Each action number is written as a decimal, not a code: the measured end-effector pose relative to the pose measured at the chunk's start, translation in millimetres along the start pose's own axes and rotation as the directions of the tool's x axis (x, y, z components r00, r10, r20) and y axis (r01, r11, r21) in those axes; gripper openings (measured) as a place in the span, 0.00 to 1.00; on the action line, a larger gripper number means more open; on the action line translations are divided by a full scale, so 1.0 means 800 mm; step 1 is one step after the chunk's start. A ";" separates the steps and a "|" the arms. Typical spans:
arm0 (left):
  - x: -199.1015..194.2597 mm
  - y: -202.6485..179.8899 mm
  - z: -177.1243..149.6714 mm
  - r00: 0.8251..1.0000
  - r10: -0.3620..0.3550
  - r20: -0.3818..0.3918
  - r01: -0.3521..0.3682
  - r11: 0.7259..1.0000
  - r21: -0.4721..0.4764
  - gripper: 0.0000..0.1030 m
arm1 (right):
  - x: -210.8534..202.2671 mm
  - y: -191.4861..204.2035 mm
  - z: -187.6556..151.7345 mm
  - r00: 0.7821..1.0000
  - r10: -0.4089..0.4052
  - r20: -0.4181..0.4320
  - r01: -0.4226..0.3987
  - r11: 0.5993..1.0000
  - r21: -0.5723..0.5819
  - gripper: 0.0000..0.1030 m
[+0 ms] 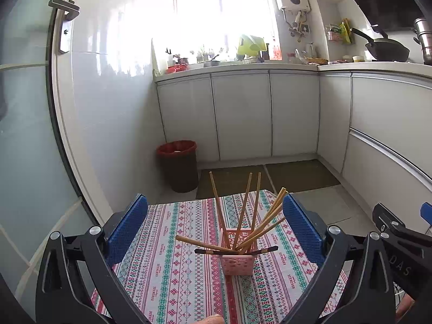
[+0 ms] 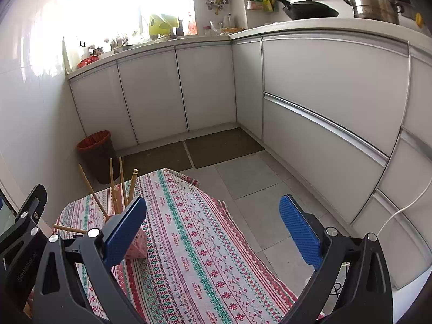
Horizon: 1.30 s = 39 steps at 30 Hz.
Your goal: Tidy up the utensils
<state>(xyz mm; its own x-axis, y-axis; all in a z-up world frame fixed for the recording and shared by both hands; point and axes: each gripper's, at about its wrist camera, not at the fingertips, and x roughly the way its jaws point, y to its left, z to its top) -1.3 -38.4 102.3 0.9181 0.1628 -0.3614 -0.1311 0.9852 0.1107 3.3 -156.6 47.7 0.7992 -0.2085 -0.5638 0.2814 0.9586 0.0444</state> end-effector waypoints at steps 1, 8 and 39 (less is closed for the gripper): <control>0.000 0.001 0.000 1.000 -0.001 0.000 0.001 1.000 0.001 0.93 | 0.000 0.000 0.000 1.000 0.001 -0.001 -0.001 1.000 -0.001 0.93; 0.003 0.000 -0.001 1.000 0.000 -0.007 0.000 1.000 0.006 0.93 | 0.003 0.000 -0.001 1.000 0.001 -0.005 -0.001 1.000 -0.002 0.93; 0.007 0.004 0.000 1.000 -0.004 -0.013 0.004 1.000 0.006 0.93 | 0.013 -0.002 -0.004 0.999 0.006 -0.032 -0.006 1.000 -0.005 0.93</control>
